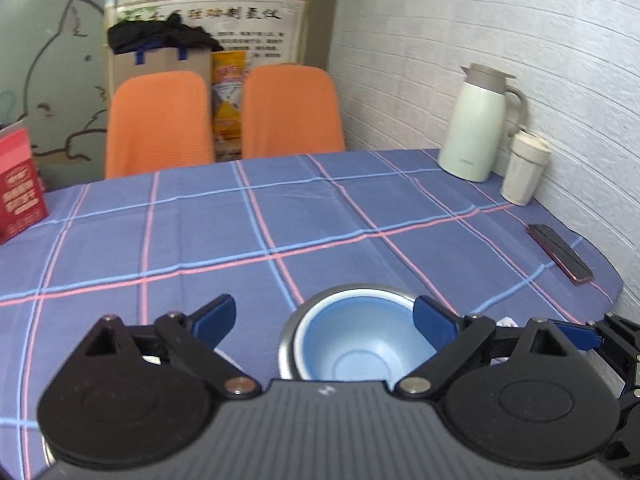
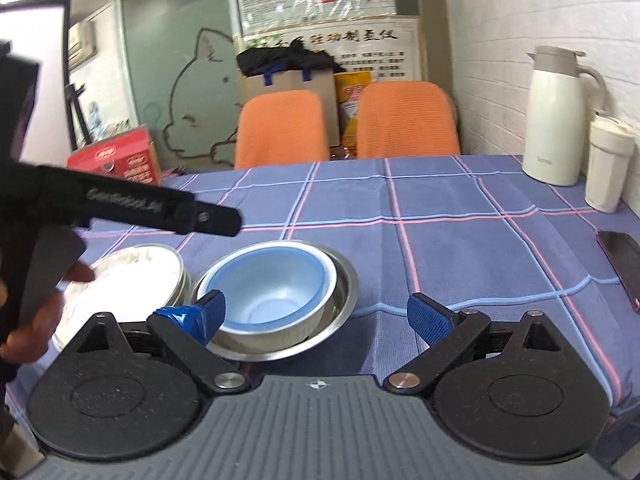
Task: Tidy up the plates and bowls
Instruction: 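Set the blue bowl into the white bowl and open the left tool, then grip the rim of the nested bowls with the left tool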
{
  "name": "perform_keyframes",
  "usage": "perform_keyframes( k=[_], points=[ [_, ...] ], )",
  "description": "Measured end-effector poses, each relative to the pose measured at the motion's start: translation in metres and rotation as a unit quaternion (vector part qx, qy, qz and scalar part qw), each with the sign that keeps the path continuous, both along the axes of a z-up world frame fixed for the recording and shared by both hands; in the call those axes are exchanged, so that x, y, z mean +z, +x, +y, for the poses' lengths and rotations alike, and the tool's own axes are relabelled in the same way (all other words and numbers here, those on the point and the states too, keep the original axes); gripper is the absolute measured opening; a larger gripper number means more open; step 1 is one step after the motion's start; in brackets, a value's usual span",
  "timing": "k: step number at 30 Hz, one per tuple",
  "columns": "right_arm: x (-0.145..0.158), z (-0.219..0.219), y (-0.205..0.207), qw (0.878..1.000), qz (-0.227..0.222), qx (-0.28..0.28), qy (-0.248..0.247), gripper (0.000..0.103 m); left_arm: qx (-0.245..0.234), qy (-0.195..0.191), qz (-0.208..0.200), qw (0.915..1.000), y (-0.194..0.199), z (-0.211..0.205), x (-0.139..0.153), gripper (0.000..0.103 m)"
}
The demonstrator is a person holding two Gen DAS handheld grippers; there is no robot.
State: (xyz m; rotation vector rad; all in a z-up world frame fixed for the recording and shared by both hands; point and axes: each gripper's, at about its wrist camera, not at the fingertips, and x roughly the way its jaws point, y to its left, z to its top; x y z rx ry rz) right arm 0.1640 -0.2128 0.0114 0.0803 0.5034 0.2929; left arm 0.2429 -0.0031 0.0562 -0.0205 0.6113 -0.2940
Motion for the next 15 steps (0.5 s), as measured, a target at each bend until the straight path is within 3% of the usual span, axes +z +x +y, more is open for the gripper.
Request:
perform_keyframes(
  k=[8,12,15],
  points=[
    [-0.022,-0.013,0.016,0.995,0.065,-0.046,0.065,0.086,0.017,0.0,0.045,0.9988,0.022,0.015,-0.018,0.094],
    [-0.025,-0.011,0.025,0.992,0.082,-0.053,0.073,0.086,-0.033,-0.004,0.09,0.9954,0.048,0.011,-0.025,0.094],
    [-0.026,-0.004,0.032,0.993,0.09,-0.051,0.057,0.086,-0.088,0.005,0.138,0.9865,0.074,0.007,-0.033,0.094]
  ],
)
